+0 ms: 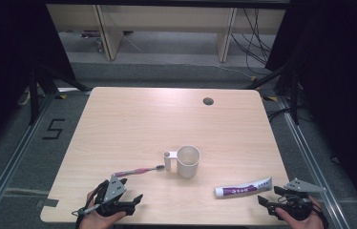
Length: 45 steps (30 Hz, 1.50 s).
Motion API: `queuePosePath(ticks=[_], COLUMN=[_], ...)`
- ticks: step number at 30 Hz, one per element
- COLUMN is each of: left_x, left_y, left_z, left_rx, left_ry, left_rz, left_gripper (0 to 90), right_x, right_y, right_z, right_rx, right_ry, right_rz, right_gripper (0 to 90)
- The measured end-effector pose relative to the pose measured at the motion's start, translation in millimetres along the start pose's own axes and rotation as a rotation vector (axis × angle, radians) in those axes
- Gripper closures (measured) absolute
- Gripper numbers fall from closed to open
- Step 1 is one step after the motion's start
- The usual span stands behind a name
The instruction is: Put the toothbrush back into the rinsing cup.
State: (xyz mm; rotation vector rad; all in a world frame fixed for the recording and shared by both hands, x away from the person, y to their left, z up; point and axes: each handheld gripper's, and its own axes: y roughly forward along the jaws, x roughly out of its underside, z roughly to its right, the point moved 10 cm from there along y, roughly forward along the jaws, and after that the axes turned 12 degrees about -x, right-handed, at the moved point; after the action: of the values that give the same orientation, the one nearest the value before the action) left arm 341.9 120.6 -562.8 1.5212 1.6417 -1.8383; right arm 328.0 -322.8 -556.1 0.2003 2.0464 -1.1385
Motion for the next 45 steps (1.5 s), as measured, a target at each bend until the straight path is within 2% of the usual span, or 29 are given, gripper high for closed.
queuePosePath(ticks=[1, 2, 3, 5, 6, 7, 9, 10, 11, 15, 16, 20, 22, 23, 24, 25, 27, 28, 29, 30, 32, 33, 35, 36, 37, 38, 40, 44, 45], left_x=[-0.6, -0.5, -0.5, -0.3, -0.3, -0.8, -1.4, -3.9, -4.6, -6.2, -4.8, -5.4, -7.8, -11.0, -11.0, -12.1, -12.8, -12.9, -13.7, -15.3, -16.9, -20.1, -22.3, -23.8, -24.5, -23.3, -23.6, -23.3, -23.3], left_y=[0.1, -0.3, -0.3, 0.2, -0.1, -0.6, -0.8, -1.2, -1.2, 0.6, 2.0, 4.1, 6.7, 10.6, 10.6, 14.5, 18.2, 20.0, 22.1, 23.8, 25.7, 28.4, 30.1, 31.6, 32.9, 33.4, 38.3, 42.9, 44.5], left_z=[0.1, 0.8, 0.8, 0.6, 0.9, 1.9, 2.2, 2.7, 2.5, 0.0, -3.3, -8.7, -14.3, -22.3, -22.3, -27.9, -31.8, -33.5, -35.1, -37.3, -38.2, -40.0, -40.4, -41.4, -42.9, -41.4, -40.7, -40.1, -40.2], left_rx=[0.0, 0.008, 0.008, 0.006, 0.005, 0.008, 0.012, 0.013, 0.015, 0.012, 0.004, -0.01, -0.026, -0.039, -0.039, -0.041, -0.037, -0.035, -0.034, -0.038, -0.033, -0.026, -0.017, -0.017, -0.008, 0.009, 0.029, 0.05, 0.053], left_ry=[-0.004, -0.004, -0.004, -0.004, -0.004, -0.004, 0.001, 0.002, 0.013, 0.033, 0.055, 0.08, 0.088, 0.141, 0.141, 0.164, 0.185, 0.193, 0.198, 0.21, 0.212, 0.236, 0.252, 0.257, 0.287, 0.286, 0.321, 0.334, 0.342], left_rz=[0.005, 0.005, 0.005, 0.002, 0.0, 0.001, 0.001, 0.01, 0.01, -0.003, -0.031, -0.057, -0.054, -0.056, -0.056, -0.073, -0.096, -0.112, -0.121, -0.127, -0.132, -0.148, -0.149, -0.157, -0.174, -0.194, -0.221, -0.248, -0.254], left_gripper=[22.0, 21.8, 21.6, 20.8, 20.4, 20.0, 18.3, 17.7, 17.5, 16.3, 16.5, 17.8, 19.5, 19.5, 19.5, 19.9, 24.7, 25.9, 27.1, 29.4, 32.3, 35.2, 39.7, 39.7, 42.1, 45.3, 50.0, 53.3, 54.1], right_x=[-0.7, 0.9, 0.9, 0.1, -1.2, 0.3, -1.4, -0.4, -2.1, -2.3, -3.1, -3.0, -1.0, -2.2, -2.2, -3.6, -3.5, -2.3, -2.0, -3.3, -2.7, -3.0, -2.9, -2.9, -2.9, -2.1, -1.6, -1.2, -1.0], right_y=[0.9, 0.9, 0.9, -0.3, -0.6, 0.0, 1.1, 0.5, -0.1, -1.8, -1.3, -1.8, 0.3, 0.6, 0.6, -0.2, -0.2, 0.8, 0.3, -0.3, 1.6, 2.0, 1.0, 1.0, 1.1, -0.4, -0.2, 0.2, 0.8], right_z=[2.6, -1.1, -1.1, 0.3, 3.1, -0.4, 0.9, -0.4, 3.0, 3.2, 4.3, 4.1, -3.2, -1.7, -1.7, 1.2, 1.5, -1.8, -1.6, 1.2, -0.3, -0.1, 1.3, 1.3, 1.1, 2.1, 1.9, 2.2, 0.4], right_rx=[0.005, -0.009, -0.009, -0.001, 0.003, -0.009, -0.017, -0.012, -0.001, 0.004, 0.003, 0.003, -0.027, -0.023, -0.023, -0.012, -0.011, -0.024, -0.02, -0.011, -0.03, -0.033, -0.016, -0.016, -0.018, -0.006, -0.007, -0.008, -0.021], right_ry=[-0.026, 0.009, 0.009, -0.001, -0.034, -0.002, -0.036, -0.003, -0.035, -0.033, -0.047, -0.045, 0.004, -0.019, -0.019, -0.057, -0.058, -0.022, -0.02, -0.051, -0.046, -0.055, -0.063, -0.063, -0.063, -0.067, -0.063, -0.062, -0.055], right_rz=[0.002, -0.002, -0.002, -0.001, -0.001, -0.004, 0.007, 0.002, 0.009, 0.008, 0.013, 0.008, 0.001, 0.011, 0.011, 0.008, 0.007, 0.009, 0.004, 0.004, 0.001, 0.004, 0.0, 0.0, -0.001, -0.013, -0.017, -0.018, -0.017], right_gripper=[21.1, 21.1, 21.1, 21.3, 21.4, 21.4, 21.5, 21.5, 21.6, 22.0, 22.1, 22.1, 22.8, 22.8, 22.8, 22.9, 22.9, 22.9, 22.9, 23.0, 23.1, 23.2, 23.4, 23.4, 23.5, 23.5, 23.5, 23.6, 23.7])
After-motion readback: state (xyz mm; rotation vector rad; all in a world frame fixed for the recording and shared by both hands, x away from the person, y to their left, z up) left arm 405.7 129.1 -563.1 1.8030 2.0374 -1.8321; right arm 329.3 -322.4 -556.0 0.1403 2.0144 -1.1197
